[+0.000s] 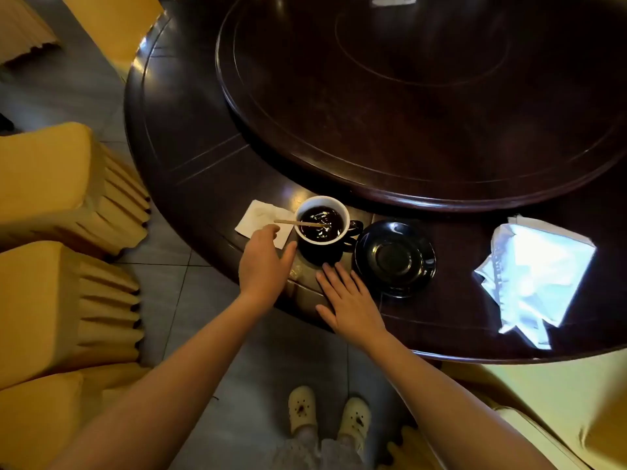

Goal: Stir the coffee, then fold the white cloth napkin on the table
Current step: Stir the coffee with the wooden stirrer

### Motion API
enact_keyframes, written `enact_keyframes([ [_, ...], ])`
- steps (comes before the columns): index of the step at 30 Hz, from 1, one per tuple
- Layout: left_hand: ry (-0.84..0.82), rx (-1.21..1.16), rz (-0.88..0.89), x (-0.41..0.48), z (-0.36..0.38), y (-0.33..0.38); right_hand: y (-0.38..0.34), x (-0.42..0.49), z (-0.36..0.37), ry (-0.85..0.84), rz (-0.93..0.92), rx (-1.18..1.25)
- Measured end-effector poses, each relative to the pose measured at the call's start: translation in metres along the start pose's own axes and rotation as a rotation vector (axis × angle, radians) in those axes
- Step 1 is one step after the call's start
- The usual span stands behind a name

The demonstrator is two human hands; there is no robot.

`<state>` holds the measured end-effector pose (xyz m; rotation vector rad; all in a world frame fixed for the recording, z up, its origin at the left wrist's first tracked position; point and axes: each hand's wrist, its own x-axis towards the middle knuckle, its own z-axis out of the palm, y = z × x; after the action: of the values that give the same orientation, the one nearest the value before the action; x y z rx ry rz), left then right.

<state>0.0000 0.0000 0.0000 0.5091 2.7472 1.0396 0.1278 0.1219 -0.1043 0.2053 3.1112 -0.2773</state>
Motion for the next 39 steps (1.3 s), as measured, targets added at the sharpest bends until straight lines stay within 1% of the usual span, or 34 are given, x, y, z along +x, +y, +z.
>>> enact_keyframes([
  [2,0.035,-0.02,-0.028,0.009,-0.001,0.004,0.001,0.001,-0.004,-0.003,0.015,0.006],
  [8,0.063,-0.001,0.034,0.027,0.002,0.009,0.001,0.0,-0.006,-0.072,0.028,0.003],
  [10,0.031,0.007,0.022,0.038,0.0,0.01,0.001,-0.001,-0.004,-0.068,0.028,0.004],
  [14,-0.138,0.141,0.018,0.056,0.0,0.006,0.001,-0.001,-0.003,-0.054,0.028,0.023],
  [17,-0.17,0.192,0.05,0.058,-0.001,0.007,0.001,-0.001,-0.002,-0.047,0.028,0.03],
  [24,-0.166,0.303,0.148,0.061,-0.018,0.008,0.001,0.0,-0.003,-0.057,0.033,0.023],
  [34,-0.029,0.323,0.24,0.068,-0.065,0.008,0.0,0.0,-0.004,-0.046,0.04,0.022],
  [39,-0.071,0.373,0.238,0.064,-0.067,0.001,0.0,0.0,-0.004,-0.046,0.041,0.027],
])
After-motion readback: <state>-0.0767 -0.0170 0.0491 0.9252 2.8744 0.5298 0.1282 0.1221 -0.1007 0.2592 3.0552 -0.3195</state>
